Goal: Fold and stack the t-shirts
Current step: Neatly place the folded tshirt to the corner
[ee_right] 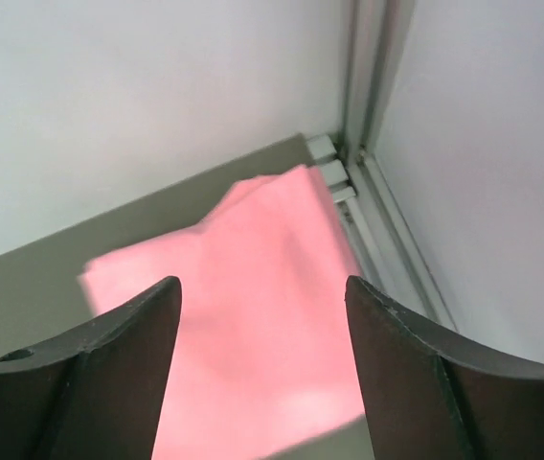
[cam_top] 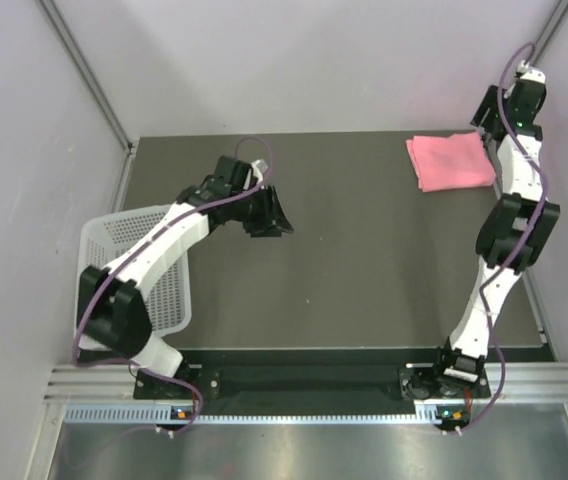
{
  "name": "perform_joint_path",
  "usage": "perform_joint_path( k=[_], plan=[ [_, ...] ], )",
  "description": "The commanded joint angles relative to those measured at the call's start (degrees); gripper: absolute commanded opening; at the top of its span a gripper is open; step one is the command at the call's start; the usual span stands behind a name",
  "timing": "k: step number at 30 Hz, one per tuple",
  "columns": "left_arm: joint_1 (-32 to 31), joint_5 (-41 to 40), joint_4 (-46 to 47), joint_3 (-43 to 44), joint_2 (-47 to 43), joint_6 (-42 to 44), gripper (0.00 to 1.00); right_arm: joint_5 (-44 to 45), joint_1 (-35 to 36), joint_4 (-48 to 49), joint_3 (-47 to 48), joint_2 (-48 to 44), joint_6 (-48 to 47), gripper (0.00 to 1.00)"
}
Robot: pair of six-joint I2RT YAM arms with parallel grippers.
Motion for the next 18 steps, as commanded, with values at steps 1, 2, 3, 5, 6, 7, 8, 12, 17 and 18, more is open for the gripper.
perform_joint_path(
  k=[1,2,3,5,6,7,8,12,17,18],
  plan=[
    [-0.52,-0.48,-1.77,-4.29,-8.71,2.67,0.45,0.36,4.51,-3.13,-10.89,-19.65,0.14,0.70],
    [-0.61,-0.30,-1.78,-5.53,-12.30,2.76,0.45,0.53,5.38,-4.18,-13.65,-22.49,0.32,0.70],
    [-0.70,-0.21,-1.69,-6.84,-14.33,2.76,0.46,0.18,7.31,-4.97,-16.37,-27.83,0.67,0.70],
    [-0.70,0.57,-1.34,-11.24,-20.12,2.67,0.47,0.18,9.60,-8.40,-24.52,-33.13,1.28,0.70],
    [-0.70,1.10,-0.03,-12.82,-21.90,2.32,0.48,-0.61,12.13,-8.93,-27.71,-35.85,2.15,0.70],
    [-0.79,2.32,0.50,-15.97,-23.74,2.06,0.50,-1.22,13.64,-10.16,-34.26,-41.36,2.68,0.70],
    [-0.70,3.03,1.12,-17.48,-26.46,1.71,0.51,-1.14,15.22,-10.43,-37.81,-44.20,3.30,0.70],
    [-0.70,5.41,2.96,-24.16,-31.66,-0.49,0.54,-2.29,24.44,-10.78,-55.56,-61.92,10.22,0.70],
    [-0.79,6.73,7.09,-32.51,-39.83,-4.44,0.58,-6.06,26.40,-10.78,-79.56,-81.20,21.82,0.72],
    [-0.70,6.91,8.14,-33.83,-41.32,-6.19,0.58,-8.15,26.40,-10.96,-82.81,-88.10,23.16,0.73]
  ],
)
